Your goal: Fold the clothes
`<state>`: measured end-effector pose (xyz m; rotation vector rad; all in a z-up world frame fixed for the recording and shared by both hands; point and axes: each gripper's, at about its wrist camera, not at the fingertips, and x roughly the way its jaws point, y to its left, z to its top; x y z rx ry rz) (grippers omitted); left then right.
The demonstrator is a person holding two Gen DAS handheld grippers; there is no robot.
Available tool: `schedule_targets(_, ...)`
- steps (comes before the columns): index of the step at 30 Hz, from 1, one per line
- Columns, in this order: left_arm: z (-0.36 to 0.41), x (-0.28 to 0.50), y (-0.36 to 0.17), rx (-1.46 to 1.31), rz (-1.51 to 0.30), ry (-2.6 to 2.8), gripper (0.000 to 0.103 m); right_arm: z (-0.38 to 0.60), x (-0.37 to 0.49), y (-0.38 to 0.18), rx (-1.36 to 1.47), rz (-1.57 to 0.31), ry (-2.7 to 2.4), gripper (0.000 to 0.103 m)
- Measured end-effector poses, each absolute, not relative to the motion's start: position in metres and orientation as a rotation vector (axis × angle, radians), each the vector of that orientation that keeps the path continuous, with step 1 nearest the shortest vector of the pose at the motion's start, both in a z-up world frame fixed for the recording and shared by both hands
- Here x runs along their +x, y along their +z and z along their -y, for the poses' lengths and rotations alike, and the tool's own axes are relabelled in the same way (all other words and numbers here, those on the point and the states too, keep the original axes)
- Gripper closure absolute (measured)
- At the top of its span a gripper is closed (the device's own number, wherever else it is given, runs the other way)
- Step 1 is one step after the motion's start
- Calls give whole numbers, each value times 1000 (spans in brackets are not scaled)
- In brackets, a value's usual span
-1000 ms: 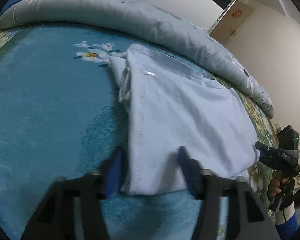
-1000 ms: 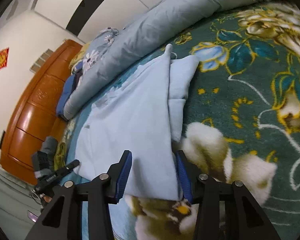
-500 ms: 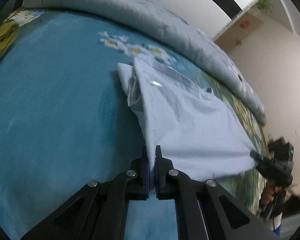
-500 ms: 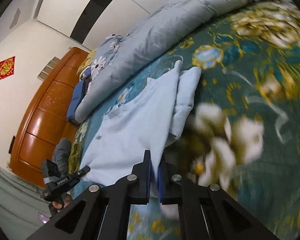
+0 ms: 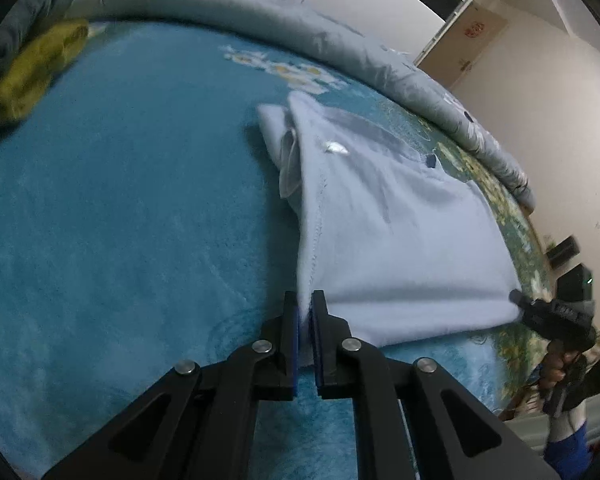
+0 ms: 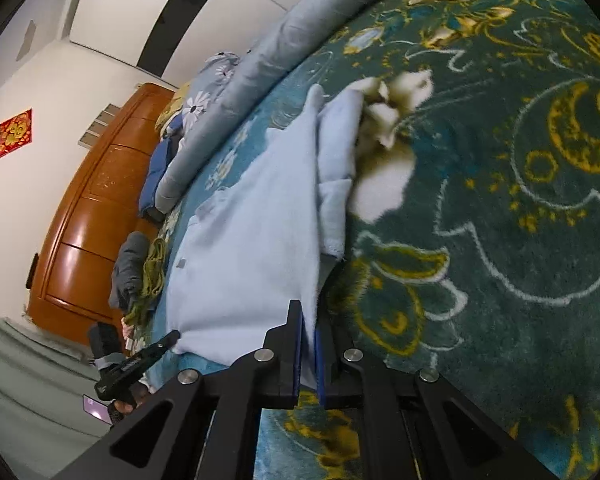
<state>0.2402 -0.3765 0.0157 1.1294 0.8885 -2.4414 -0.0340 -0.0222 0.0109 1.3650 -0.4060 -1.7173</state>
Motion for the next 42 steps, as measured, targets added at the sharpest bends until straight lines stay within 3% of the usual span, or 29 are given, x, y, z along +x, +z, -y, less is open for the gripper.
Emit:
schedule_targets(2,378,238,28,1116,-805,-2457,92,19,-32,20,1333,357,-1753,93)
schedule_targets(7,403,204,58,1056,-668,-2470,64,31,-52,52,1228,219,-1880,89)
schedule_targets(12,428,140,60,1125,-565,-2456,61,67,-93,74,1181,164,-1922,82)
schedule_targets(18,441,78,38,1270,-432,-2435,61,106,-139,60,1227,114,-1939,80)
schedule_targets(22,447,65,28,1276,-457,-2456,61,126,-159,46,1254,92,-1920,80)
schedule_targets(24,450,64,26,1261,-479,-2466,67,131,-164,42,1264,96,-1911,80)
schedule_targets(25,451,65,26,1250,-484,-2471,79,133,-166,40,1269,100,-1907,80)
schedule_targets(28,454,63,25,1259,-508,-2490,95,136,-168,40,1259,113,-1888,80)
schedule_targets(32,455,62,26,1250,-530,-2503,100,143,-167,40,1270,100,-1872,84)
schedule_targets(34,455,66,33,1203,-524,-2513,101,143,-166,43,1262,89,-1884,100)
schedule_targets(42,471,71,42,1101,-551,-2523,101,131,-170,67,1145,104,-1969,100)
